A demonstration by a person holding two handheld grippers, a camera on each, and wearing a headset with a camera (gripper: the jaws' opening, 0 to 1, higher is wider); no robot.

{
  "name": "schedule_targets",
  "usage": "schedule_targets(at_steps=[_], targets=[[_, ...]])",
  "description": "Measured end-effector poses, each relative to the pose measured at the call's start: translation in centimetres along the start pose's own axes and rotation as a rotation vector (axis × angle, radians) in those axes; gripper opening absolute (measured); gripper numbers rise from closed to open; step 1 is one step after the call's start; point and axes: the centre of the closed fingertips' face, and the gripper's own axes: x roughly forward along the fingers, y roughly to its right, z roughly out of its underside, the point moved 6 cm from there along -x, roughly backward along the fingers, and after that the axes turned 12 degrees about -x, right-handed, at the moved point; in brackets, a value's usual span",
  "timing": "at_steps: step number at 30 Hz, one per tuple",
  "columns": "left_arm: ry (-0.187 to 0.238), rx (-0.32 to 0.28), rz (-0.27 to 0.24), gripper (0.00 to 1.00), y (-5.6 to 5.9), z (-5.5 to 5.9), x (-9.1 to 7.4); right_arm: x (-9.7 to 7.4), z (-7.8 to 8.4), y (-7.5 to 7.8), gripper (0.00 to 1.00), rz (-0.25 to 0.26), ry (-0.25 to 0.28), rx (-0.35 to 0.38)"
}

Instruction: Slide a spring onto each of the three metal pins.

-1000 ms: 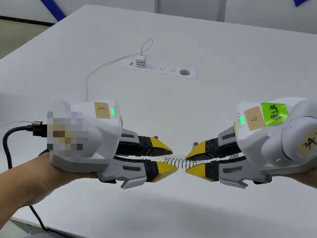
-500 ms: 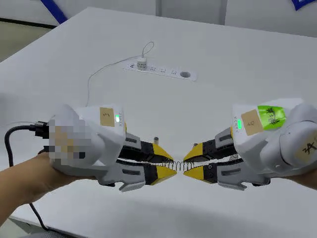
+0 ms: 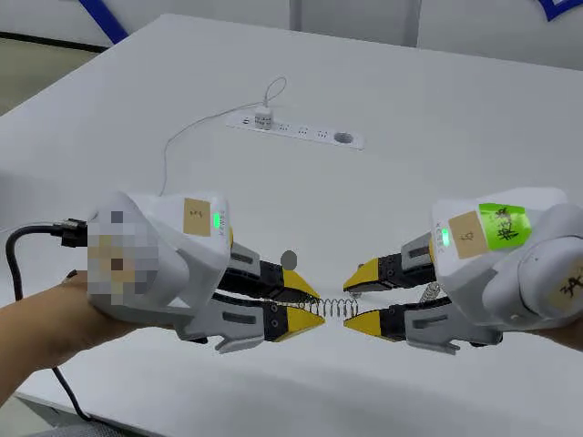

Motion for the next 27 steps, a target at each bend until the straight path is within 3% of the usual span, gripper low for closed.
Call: schedule_targets(at_steps=[7, 27], targets=[[0.010, -0.007, -0.004, 0.10, -0.1, -0.1, -0.2, 0.1, 0.0, -0.1, 0.11, -0.003, 0.034, 0.040], [0.000, 0.003, -0.024, 0.10, -0.1, -0.1, -0.2, -1.2, -1.6, 0.4, 0.11, -0.001, 0.149, 0.133]])
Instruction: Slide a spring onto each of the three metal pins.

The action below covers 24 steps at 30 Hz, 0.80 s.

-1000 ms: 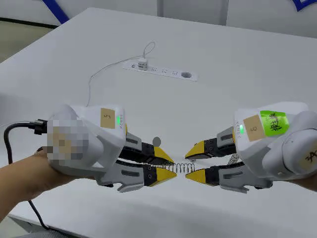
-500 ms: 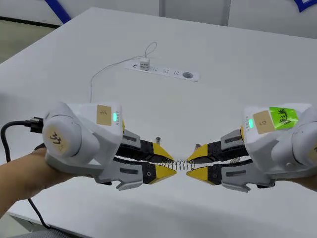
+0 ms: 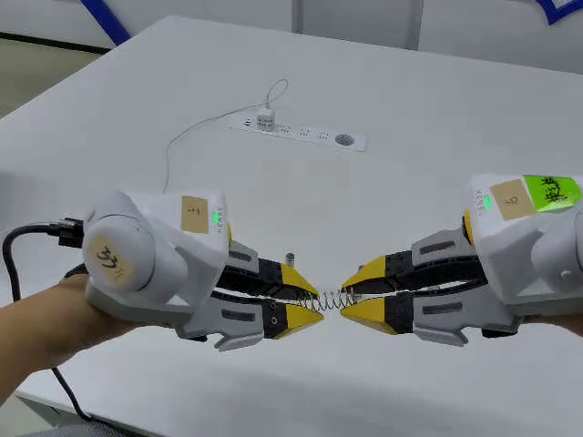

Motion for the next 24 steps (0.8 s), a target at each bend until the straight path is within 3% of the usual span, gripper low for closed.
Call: schedule_targets(at_steps=[5, 13, 18, 24], targets=[[0.002, -0.005, -0.007, 0.10, 0.1, 0.2, 0.0, 0.1, -0.6, 0.0, 0.11, -0.006, 0.042, 0.036], [0.000, -0.013, -0.008, 0.10, 0.5, 0.7, 0.0, 0.5, -1.3, -0.4, 0.11, -0.025, 0.069, 0.056], [0.012, -0.027, -0.005, 0.10, 0.5, 0.6, 0.0, 0.6, -2.1, -0.2, 0.11, -0.024, 0.123, 0.100], [0.016, -0.032, -0.007, 0.10, 0.5, 0.5, 0.0, 0.7, -2.2, -0.1, 0.11, -0.020, 0.127, 0.136]])
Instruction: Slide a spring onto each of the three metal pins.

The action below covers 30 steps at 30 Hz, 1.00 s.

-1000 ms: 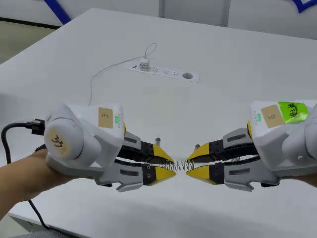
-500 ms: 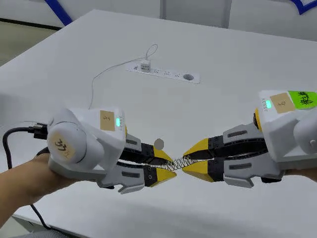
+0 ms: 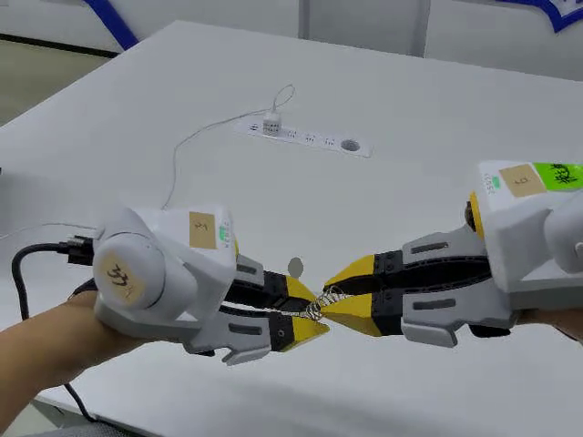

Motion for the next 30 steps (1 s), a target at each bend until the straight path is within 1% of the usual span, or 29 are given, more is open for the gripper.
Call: schedule_targets(at_steps=[7, 11, 14, 16, 19, 21, 24, 27, 28, 30], targets=[[0.014, -0.014, 0.011, 0.10, 0.3, 0.0, 0.1, 0.3, -0.6, -0.2, 0.11, -0.003, 0.025, 0.017], [0.024, -0.021, 0.016, 0.11, 0.4, -0.2, 0.2, 0.4, -0.8, -0.2, 0.11, -0.005, 0.044, 0.043], [0.030, -0.036, 0.017, 0.11, 0.4, -0.2, 0.2, 0.5, -1.0, -0.2, 0.10, 0.009, 0.042, 0.033], [0.041, -0.066, 0.028, 0.11, 0.4, -0.2, 0.0, 0.5, -1.1, -0.3, 0.10, 0.009, 0.045, 0.028], [0.052, -0.072, 0.027, 0.11, 0.3, -0.3, -0.2, 0.5, -1.2, -0.3, 0.10, 0.018, 0.049, 0.026], [0.062, -0.067, 0.017, 0.11, 0.2, -0.3, -0.3, 0.5, -1.3, -0.1, 0.10, 0.030, 0.052, 0.029], [0.070, -0.077, 0.012, 0.12, 0.0, -0.4, -0.5, 0.5, -1.4, 0.0, 0.10, 0.038, 0.058, 0.035], [0.066, -0.072, 0.008, 0.14, -0.1, -0.4, -0.7, 0.3, -1.7, 0.1, 0.10, 0.040, 0.066, 0.038], [0.061, -0.075, -0.001, 0.16, -0.3, -0.2, -0.9, 0.3, -1.8, 0.2, 0.10, 0.044, 0.066, 0.036], [0.064, -0.078, -0.017, 0.18, -0.6, -0.2, -1.2, 0.2, -1.8, 0.3, 0.10, 0.050, 0.058, 0.030]])
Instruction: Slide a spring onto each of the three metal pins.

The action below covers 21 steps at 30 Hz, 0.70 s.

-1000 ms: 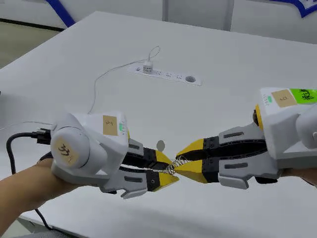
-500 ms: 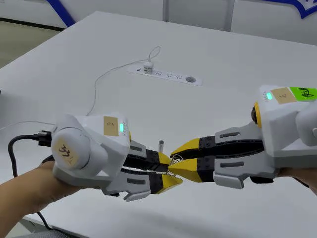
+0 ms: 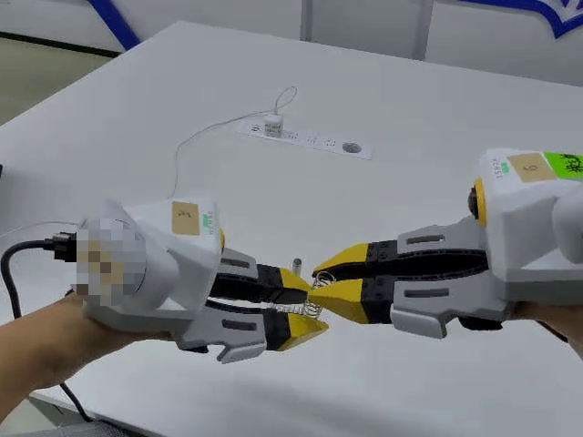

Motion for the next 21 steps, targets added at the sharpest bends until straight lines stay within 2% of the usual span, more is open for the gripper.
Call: schedule_targets(at_steps=[9, 13, 16, 19, 21], targets=[[0.024, -0.018, -0.077, 0.26, -1.4, 0.1, -1.5, -0.7, 0.5, 1.1, 0.10, 0.051, -0.020, 0.012], [0.053, -0.022, -0.109, 0.31, -2.0, 0.1, -2.4, -1.1, 1.1, 1.7, 0.10, 0.079, -0.040, 0.024], [0.062, -0.021, -0.124, 0.37, -2.5, 0.1, -3.0, -1.4, 1.6, 2.2, 0.10, 0.103, -0.063, 0.033], [0.060, -0.028, -0.129, 0.51, -2.8, 0.3, -3.5, -2.0, 2.2, 3.0, 0.10, 0.131, -0.082, 0.044], [0.054, -0.024, -0.147, 0.54, -3.2, 0.5, -4.0, -2.5, 2.5, 3.7, 0.10, 0.151, -0.095, 0.048]])
